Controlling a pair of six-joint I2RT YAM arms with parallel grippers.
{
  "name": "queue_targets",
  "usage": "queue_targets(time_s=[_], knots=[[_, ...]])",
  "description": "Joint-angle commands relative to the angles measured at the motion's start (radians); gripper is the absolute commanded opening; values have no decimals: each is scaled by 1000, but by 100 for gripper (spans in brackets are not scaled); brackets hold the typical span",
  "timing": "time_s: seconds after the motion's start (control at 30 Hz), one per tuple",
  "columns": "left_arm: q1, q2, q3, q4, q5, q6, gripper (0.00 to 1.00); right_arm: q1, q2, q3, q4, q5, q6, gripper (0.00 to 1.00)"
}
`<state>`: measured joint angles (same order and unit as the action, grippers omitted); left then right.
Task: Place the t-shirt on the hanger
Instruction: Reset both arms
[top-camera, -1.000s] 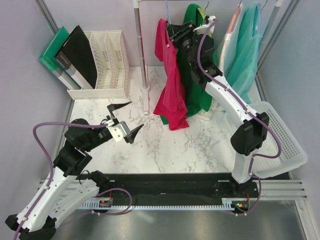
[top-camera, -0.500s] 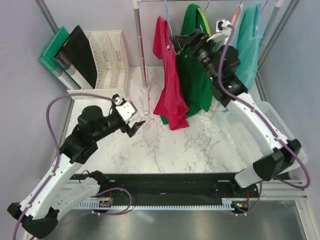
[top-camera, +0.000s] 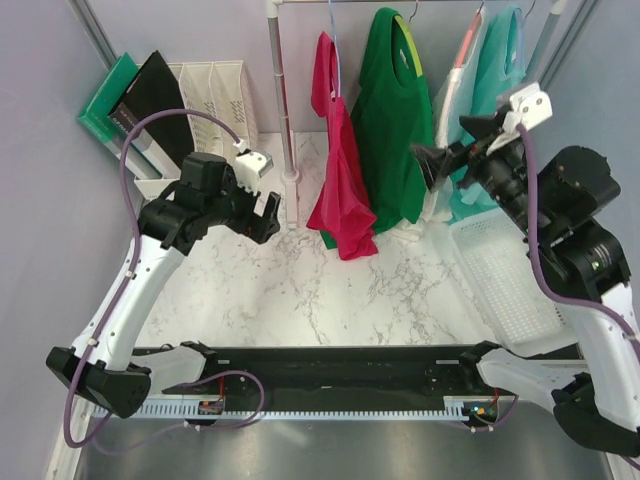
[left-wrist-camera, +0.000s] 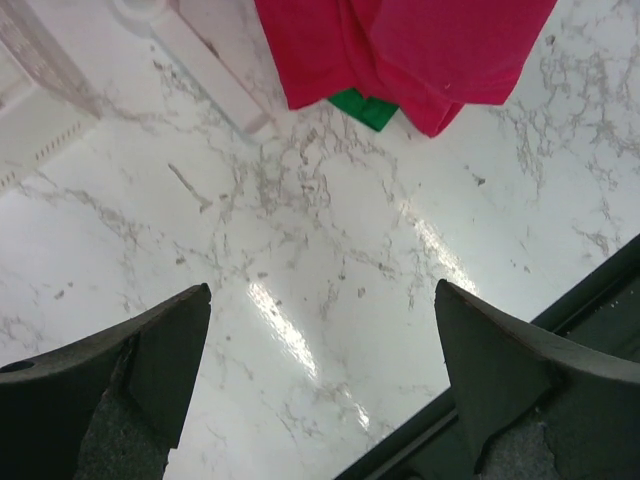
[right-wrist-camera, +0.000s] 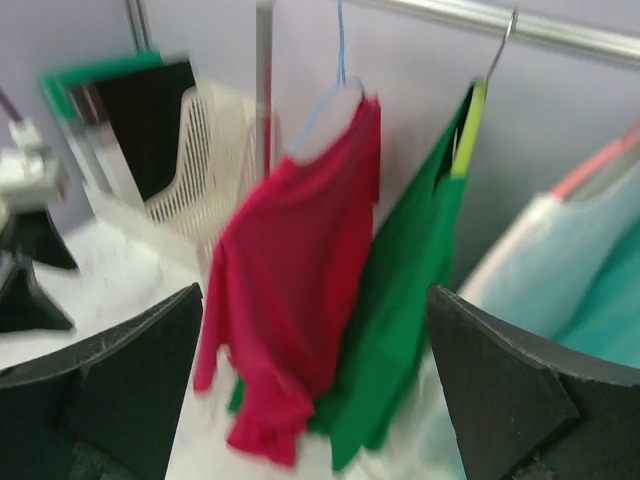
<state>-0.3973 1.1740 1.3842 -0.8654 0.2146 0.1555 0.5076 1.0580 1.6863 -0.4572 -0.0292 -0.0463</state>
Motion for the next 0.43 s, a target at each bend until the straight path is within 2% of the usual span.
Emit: queue_targets(time_s=[0.0,0.2,0.3,0.4], knots=[[41,-14,-13,-103,-15,-99,99,-1,-106,-145,-379,22,-132,98],[110,-77,-88,-96,-15,-102,99,-61,-280,-437,-443,-58,-130,98],[124,-103,-90,-103,-40,-82,99,-76,-305,-467,-442,-77,-110,98],[124,-135,-83,-106,-90,-50,99,-80,-303,-423,-426,-46,-116,98]])
